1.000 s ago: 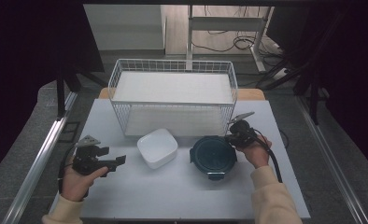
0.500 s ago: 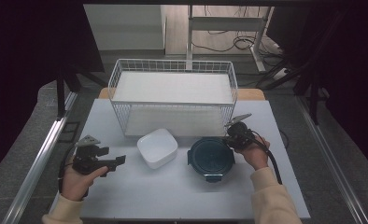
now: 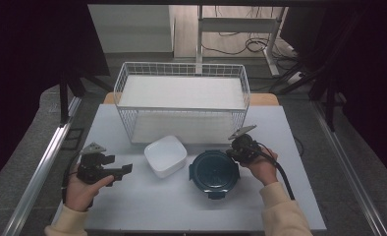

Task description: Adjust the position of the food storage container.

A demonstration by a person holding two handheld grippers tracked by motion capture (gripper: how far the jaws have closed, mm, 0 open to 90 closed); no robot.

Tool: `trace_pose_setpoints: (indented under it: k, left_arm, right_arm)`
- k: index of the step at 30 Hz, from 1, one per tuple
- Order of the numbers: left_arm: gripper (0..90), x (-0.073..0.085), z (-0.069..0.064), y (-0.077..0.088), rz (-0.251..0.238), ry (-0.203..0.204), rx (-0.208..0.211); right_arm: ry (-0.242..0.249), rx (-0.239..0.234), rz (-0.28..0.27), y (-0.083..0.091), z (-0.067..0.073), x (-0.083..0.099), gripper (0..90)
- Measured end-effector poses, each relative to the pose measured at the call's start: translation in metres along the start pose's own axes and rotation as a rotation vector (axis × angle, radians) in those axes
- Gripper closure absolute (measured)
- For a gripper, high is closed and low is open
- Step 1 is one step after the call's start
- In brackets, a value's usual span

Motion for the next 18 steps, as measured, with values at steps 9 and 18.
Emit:
trace_pose_setpoints:
  k: [9, 18]
  left_arm:
    - [18.9, -0.001, 0.002, 0.003, -0.009, 0.004, -0.006]
    - [18.9, 0.000, 0.000, 0.001, -0.001, -0.002, -0.004]
  right_arm:
    - [0.017, -0.027, 0.000, -0.002, 0.016, -0.002, 90.0]
    - [0.020, -0.052, 0.001, -0.002, 0.028, -0.002, 90.0]
Point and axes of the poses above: each handheld gripper's, and its own axes: y roughly backward along the jaws, x roughly out of its underside, z roughly to its left, the point moved 2 cm from there along -y, roughly forward along the jaws, and after that the axes turned 4 degrees about -x, right-handed, at the moved point
